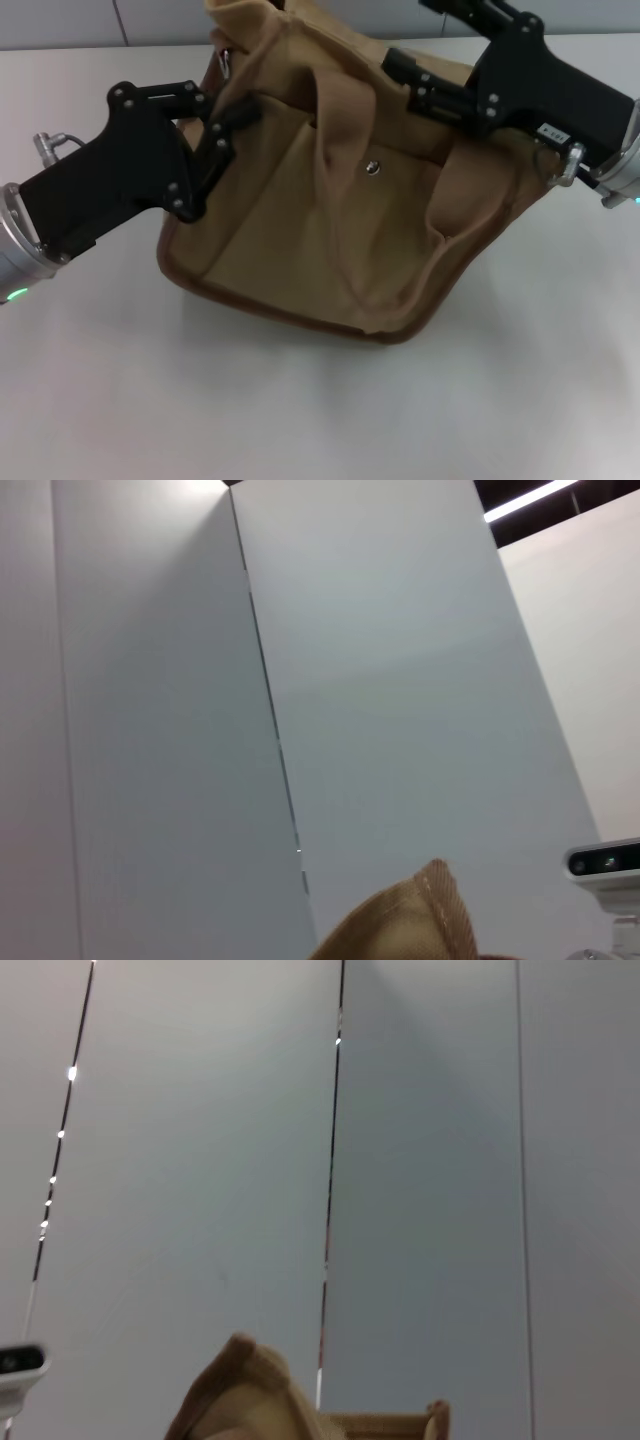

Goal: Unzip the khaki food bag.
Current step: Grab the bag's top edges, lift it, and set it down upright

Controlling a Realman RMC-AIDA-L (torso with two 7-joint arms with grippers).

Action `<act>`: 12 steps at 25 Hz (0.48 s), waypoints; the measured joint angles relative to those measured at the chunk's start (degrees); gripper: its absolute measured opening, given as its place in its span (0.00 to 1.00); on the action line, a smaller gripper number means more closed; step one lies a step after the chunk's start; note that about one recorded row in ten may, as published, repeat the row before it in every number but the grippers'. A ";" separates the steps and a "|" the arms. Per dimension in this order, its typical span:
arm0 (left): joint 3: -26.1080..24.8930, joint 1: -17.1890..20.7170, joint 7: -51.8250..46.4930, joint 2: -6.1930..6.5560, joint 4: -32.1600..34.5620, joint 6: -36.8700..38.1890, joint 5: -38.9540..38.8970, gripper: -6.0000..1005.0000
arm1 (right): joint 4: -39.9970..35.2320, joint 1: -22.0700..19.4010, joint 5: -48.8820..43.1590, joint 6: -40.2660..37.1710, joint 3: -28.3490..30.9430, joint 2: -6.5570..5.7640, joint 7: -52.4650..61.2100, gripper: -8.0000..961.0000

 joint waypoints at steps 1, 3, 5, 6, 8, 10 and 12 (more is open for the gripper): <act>0.27 -0.08 0.01 -0.01 0.00 0.08 -0.01 0.08 | -0.17 0.02 0.00 0.19 -0.73 0.01 0.00 0.83; 0.58 -0.28 0.01 -0.02 0.00 0.30 -0.03 0.08 | -0.91 0.05 0.03 0.75 -2.90 0.03 0.05 0.82; 0.64 -0.60 0.11 -0.04 0.00 0.58 -0.03 0.08 | -1.97 -0.11 0.27 1.60 -4.94 0.16 0.06 0.82; 0.64 -0.69 0.22 -0.04 0.00 0.74 -0.02 0.09 | -2.12 -0.16 0.35 1.86 -5.23 0.23 0.05 0.82; 0.64 -0.78 0.37 -0.04 -0.01 0.96 0.01 0.08 | -2.14 -0.17 0.48 2.22 -5.40 0.31 -0.24 0.82; 0.64 -0.80 0.44 -0.04 -0.01 1.22 0.04 0.08 | -2.05 -0.16 0.63 2.25 -5.10 0.31 -0.48 0.82; 0.64 -0.82 0.47 -0.04 -0.01 1.76 0.04 0.08 | -1.91 -0.27 1.72 2.40 -4.99 0.31 -1.16 0.82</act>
